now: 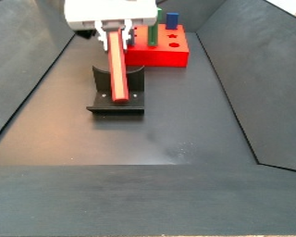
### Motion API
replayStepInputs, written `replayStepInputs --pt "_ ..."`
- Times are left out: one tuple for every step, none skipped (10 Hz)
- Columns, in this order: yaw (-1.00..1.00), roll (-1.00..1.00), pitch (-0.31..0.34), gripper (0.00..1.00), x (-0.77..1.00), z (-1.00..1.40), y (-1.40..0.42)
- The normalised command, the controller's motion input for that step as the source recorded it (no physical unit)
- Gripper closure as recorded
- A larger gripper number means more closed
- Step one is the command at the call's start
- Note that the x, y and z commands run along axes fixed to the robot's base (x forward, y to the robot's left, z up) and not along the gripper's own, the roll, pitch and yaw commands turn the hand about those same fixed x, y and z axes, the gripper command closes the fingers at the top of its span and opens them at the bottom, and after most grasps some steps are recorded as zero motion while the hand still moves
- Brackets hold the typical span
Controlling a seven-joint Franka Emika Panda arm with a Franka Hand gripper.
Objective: Pick up the hexagon object. Move up. Place the hexagon object on the fixture. Regrasp the hexagon object. Move to above the board. Insert the hexagon object.
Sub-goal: Move to above the board.
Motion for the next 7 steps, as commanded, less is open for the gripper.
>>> replayStepInputs --pt "-0.04 -0.08 -0.037 1.0 -0.04 1.0 0.09" --pt "-0.05 -0.08 -0.004 1.0 -0.04 1.0 0.09" --pt "-0.05 -0.07 0.016 1.0 -0.04 1.0 0.09" --pt "-0.04 -0.06 0.029 1.0 -0.04 1.0 0.08" --pt "-0.03 -0.05 0.057 1.0 -0.04 1.0 0.08" --pt "-0.02 -0.05 0.076 1.0 -0.04 1.0 0.07" --pt "0.0 -0.05 0.083 1.0 -0.05 1.0 0.07"
